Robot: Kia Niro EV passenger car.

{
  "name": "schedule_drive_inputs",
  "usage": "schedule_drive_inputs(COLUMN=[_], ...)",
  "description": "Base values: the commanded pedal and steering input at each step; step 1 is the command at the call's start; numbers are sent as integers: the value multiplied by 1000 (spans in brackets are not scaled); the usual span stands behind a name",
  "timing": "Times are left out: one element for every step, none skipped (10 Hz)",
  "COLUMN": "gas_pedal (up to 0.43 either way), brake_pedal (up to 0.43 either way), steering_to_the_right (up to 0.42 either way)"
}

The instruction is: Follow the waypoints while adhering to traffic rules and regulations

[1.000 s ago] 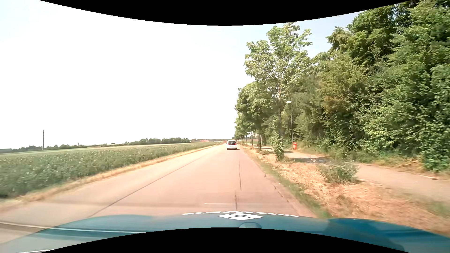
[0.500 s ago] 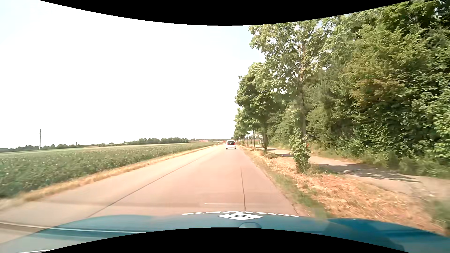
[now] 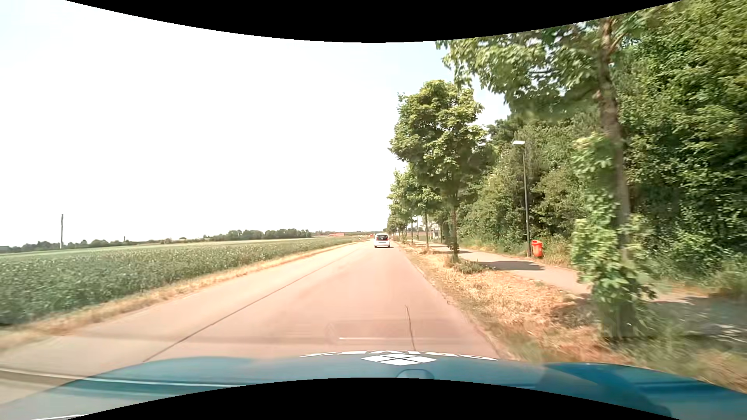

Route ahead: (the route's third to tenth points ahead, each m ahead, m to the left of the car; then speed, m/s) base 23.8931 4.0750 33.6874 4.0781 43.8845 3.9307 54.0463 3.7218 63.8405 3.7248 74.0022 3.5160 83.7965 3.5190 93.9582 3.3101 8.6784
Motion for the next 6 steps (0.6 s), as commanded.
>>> schedule_drive_inputs(gas_pedal=[138,138,138,138,150,157], brake_pedal=[0,0,0,0,0,0], steering_to_the_right=[1,1,1,1,0,-1])
